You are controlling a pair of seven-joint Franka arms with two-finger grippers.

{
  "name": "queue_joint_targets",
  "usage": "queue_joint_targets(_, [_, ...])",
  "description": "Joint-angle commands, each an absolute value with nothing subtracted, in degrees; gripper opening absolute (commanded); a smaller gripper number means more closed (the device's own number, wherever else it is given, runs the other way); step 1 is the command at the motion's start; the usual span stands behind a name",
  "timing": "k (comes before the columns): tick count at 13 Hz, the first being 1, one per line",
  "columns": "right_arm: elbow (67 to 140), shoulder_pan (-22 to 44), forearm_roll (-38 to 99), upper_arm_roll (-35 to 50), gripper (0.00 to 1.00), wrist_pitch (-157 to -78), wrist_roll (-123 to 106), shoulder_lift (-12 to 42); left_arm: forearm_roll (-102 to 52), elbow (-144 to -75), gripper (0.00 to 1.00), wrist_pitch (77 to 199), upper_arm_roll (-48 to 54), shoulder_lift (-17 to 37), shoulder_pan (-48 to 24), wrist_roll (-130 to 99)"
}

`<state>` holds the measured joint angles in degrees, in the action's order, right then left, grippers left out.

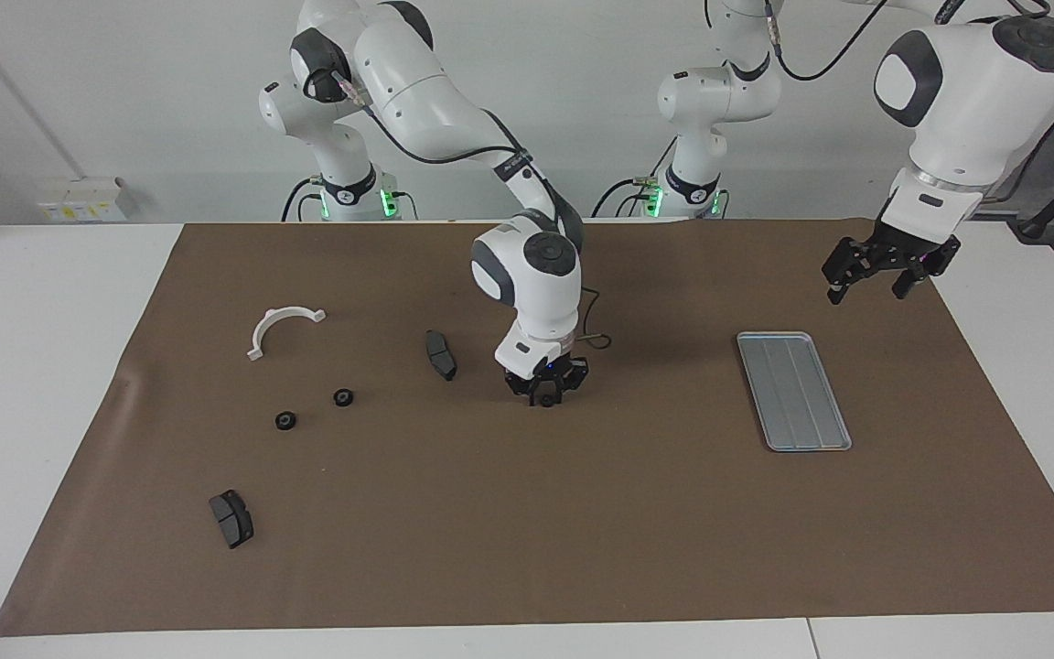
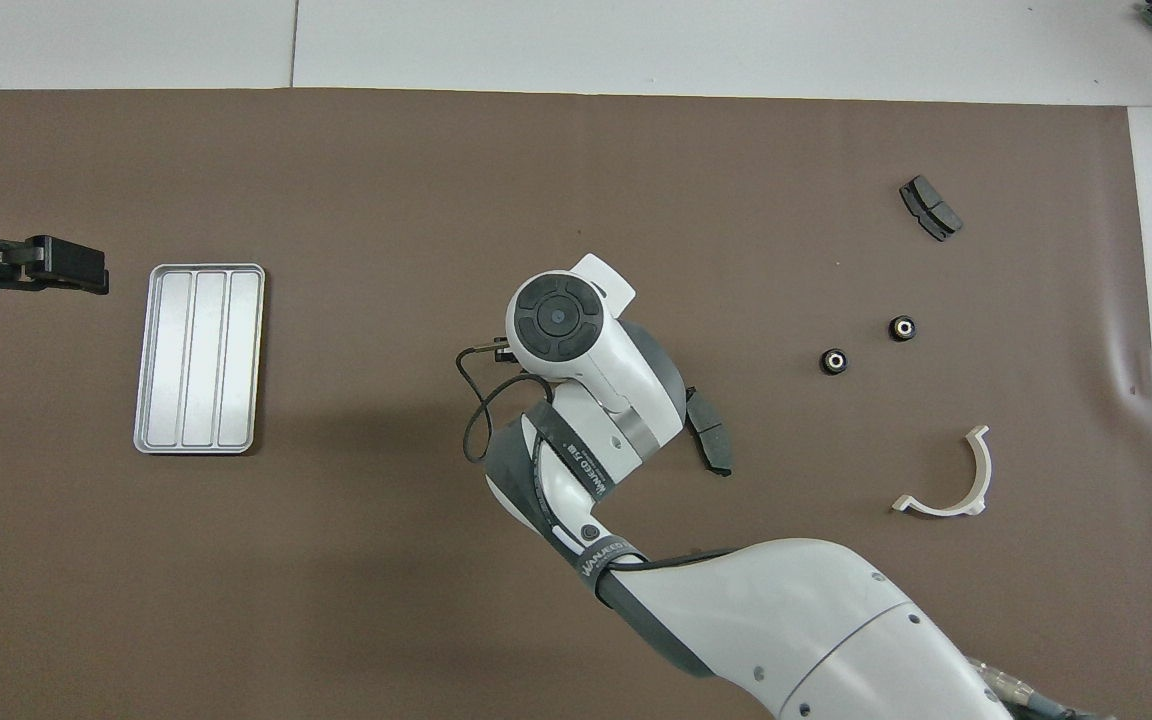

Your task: Place bearing gear from tray to pile

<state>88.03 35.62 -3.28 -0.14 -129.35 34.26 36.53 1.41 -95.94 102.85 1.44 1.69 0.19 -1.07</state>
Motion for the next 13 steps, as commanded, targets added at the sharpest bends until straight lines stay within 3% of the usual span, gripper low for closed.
queue_joint_targets(1, [88.8, 35.6, -4.0, -0.1, 0.08, -129.9, 34.5, 36.2, 0.8, -97.5, 1.00, 104.0, 0.9, 0.3, -0.4, -0.7])
queue_joint_targets(2, [88.7, 35.6, -4.0, -0.1, 0.00, -129.6, 34.5, 36.2, 0.8, -97.6, 1.00, 104.0, 1.0, 0.3, -0.4, -0.6])
queue_joint_targets(8, [86.7, 34.6, -4.0, -0.5, 0.00, -126.3, 35.1, 34.6, 0.8, -98.5, 1.00, 103.5, 1.0, -0.3, -0.4, -0.4])
queue_joint_targets(13, [87.5, 23.6, -3.8, -1.1, 0.00, -120.6, 27.8, 26.6, 0.6, -100.4, 1.00, 104.2, 1.1, -0.8, -0.5, -0.5])
